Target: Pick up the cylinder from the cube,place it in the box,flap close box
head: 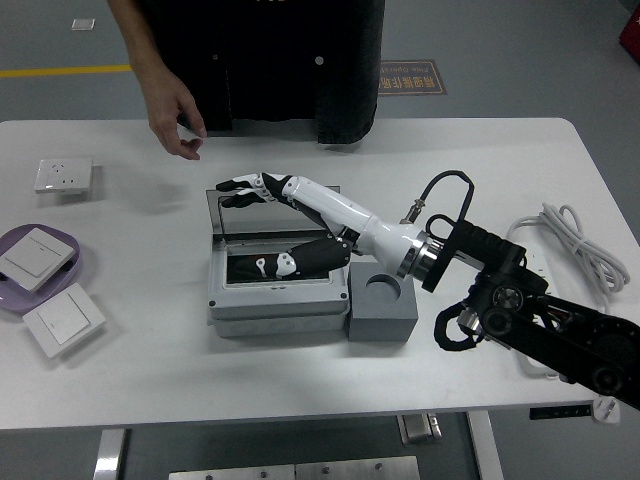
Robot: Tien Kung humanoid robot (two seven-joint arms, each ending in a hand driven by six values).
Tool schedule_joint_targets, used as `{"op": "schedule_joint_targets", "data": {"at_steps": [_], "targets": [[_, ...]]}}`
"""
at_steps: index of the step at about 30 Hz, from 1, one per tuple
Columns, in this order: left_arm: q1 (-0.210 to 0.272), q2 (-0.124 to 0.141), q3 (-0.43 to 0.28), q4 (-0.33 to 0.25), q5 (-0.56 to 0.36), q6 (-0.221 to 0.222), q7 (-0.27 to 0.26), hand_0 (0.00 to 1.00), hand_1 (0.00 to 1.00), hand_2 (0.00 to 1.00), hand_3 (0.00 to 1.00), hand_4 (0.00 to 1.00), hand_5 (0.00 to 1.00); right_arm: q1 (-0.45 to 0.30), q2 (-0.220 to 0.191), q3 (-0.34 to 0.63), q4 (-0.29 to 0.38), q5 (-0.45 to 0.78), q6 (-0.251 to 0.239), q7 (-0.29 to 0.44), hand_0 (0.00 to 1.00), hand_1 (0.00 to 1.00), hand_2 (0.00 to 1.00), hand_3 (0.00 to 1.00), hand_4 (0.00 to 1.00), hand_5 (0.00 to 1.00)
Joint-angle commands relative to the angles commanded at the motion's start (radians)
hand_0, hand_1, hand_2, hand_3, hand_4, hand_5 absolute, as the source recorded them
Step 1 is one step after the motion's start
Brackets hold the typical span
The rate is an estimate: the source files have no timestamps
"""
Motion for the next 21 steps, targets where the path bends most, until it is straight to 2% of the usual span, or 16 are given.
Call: {"op": "schedule_joint_targets", "data": {"at_steps": [1,9,16,21], "targets": [[-0.001,0.001,0.002,0.000,-0.002,0.000,0.000,0.579,0.628,0.608,0.624,0.686,0.218,0.018,0.001,0.000,-0.019,0.023,0.003,-0.003,0.754,0.668,0.699,0.714,0.783,0.332],[-0.007,0.008,0.017,0.004,-0.016,-0.001,0.001,0.579,0.628,0.607,0.624,0.683,0.217,0.174,-0.004,-0.037,-0.215,0.158,0.049,-0.009,0.748,0.669,0.697,0.715,0.770,0.330],[-0.011,0.012,0.032,0.008,-0.031,0.000,0.002,0.578,0.627,0.606,0.623,0.682,0.218,0.233,0.019,-0.071,-0.375,0.183,0.057,0.000,0.734,0.680,0.706,0.728,0.772,0.346],[-0.016,0.013,0.019,0.006,-0.018,-0.002,0.003,0.578,0.626,0.607,0.623,0.681,0.216,0.245,0.032,-0.109,-0.470,0.198,0.058,0.002,0.748,0.685,0.706,0.736,0.771,0.357]]}}
